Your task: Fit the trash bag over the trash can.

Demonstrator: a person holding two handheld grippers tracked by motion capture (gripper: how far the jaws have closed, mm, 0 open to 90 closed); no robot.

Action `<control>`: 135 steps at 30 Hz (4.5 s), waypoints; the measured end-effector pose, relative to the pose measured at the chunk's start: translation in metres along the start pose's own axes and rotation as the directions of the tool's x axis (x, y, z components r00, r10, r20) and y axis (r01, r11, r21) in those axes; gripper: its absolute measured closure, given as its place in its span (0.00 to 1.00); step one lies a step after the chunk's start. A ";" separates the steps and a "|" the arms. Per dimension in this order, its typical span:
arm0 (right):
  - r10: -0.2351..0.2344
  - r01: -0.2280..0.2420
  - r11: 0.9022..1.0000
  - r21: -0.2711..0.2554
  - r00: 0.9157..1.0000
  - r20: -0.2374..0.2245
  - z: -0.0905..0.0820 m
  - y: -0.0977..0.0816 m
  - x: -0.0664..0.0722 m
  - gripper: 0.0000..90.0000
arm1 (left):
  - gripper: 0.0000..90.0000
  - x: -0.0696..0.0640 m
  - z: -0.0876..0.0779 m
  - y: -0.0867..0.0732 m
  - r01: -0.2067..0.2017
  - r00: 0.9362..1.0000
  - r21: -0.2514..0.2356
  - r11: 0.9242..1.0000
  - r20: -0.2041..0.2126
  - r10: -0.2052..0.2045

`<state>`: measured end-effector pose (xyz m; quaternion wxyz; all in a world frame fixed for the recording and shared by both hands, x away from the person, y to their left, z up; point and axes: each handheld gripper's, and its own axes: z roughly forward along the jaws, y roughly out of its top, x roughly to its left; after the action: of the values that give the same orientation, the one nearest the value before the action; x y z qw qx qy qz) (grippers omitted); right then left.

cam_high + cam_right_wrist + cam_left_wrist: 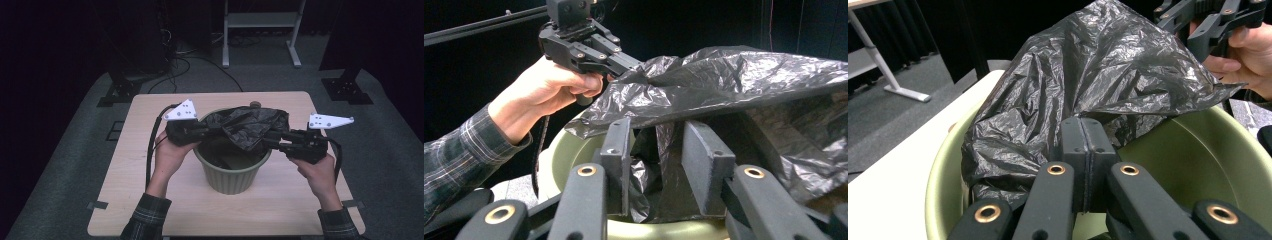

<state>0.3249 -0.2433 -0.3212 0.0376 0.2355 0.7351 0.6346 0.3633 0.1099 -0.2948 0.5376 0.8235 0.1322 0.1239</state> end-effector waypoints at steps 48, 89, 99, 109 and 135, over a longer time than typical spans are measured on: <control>-0.090 0.084 0.992 0.093 0.994 0.066 0.016 -0.005 0.006 1.00 | 0.66 -0.039 0.088 0.083 -0.114 0.983 0.035 0.993 0.151 0.108; -0.076 0.067 0.995 0.078 0.989 0.126 -0.031 -0.015 0.000 1.00 | 1.00 0.022 -0.018 0.032 0.022 0.993 -0.023 0.999 -0.118 -0.024; -0.082 0.073 0.994 0.079 0.989 0.120 -0.030 -0.013 0.001 1.00 | 0.75 0.021 -0.032 0.021 0.047 0.994 -0.098 0.994 -0.089 -0.056; -0.091 0.084 0.993 0.082 0.992 0.082 -0.017 -0.012 0.005 1.00 | 0.50 0.002 0.026 0.060 -0.010 0.999 -0.045 0.999 0.034 0.012; -0.079 0.085 0.996 -0.025 0.982 0.171 -0.022 0.001 0.008 0.67 | 0.99 0.005 0.029 0.048 -0.006 1.000 0.045 0.999 0.015 0.005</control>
<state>0.3102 -0.2602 -0.3143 0.1301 0.2576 0.7281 0.6218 0.3824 0.0682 -0.2618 0.5195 0.8367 0.1287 0.1161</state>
